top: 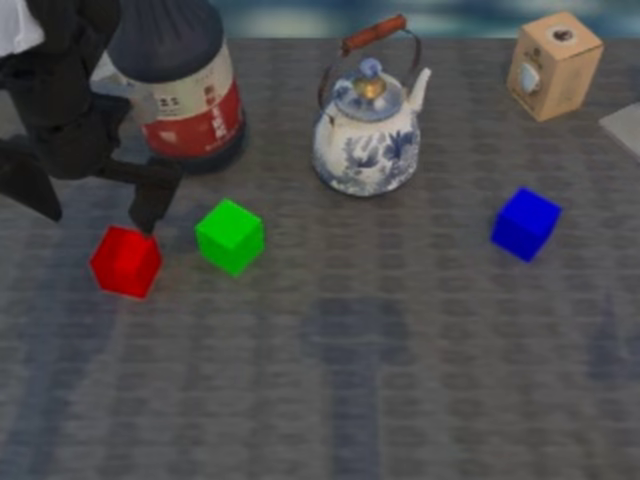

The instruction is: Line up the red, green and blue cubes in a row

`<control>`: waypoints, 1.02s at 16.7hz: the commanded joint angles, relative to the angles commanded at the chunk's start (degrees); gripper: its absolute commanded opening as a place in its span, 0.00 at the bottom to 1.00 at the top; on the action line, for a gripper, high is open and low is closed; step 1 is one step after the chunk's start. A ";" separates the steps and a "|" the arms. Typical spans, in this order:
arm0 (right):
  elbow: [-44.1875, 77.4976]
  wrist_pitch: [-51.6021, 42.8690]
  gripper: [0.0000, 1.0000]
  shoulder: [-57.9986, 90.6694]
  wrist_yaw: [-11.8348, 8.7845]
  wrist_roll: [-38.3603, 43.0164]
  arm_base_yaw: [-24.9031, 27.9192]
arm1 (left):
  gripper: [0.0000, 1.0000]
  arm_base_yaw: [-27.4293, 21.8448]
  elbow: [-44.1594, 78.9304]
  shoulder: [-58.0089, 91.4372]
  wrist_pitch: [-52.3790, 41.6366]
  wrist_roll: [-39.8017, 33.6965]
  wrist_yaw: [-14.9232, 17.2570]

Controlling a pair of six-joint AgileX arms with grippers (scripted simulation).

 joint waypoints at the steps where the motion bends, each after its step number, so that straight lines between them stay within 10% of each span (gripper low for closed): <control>1: 0.00 0.00 1.00 0.00 0.00 0.00 0.00 | 1.00 0.00 0.00 0.00 0.00 0.00 0.00; 17: 0.00 0.00 1.00 0.00 0.00 0.00 0.00 | 0.92 0.11 -11.30 6.78 18.08 0.20 0.05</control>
